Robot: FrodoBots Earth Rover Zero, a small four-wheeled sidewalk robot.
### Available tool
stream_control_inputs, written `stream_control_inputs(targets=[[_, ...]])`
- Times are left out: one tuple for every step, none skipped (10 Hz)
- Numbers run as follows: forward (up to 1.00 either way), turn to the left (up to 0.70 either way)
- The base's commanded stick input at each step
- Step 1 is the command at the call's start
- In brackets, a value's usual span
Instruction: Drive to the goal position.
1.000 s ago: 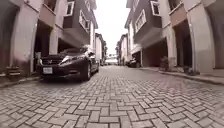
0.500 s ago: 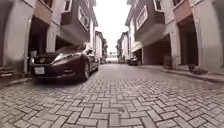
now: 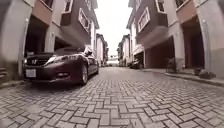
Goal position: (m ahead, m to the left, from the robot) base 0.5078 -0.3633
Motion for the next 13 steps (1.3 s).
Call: stream_control_inputs(targets=[[0.7, 0.0], [0.7, 0.0], [0.7, 0.0], [0.7, 0.0], [0.7, 0.0], [0.7, 0.0], [0.7, -0.09], [0.7, -0.18], [0.7, -0.26], [0.7, -0.35], [0.7, -0.35], [0.7, -0.31], [0.7, -0.21]])
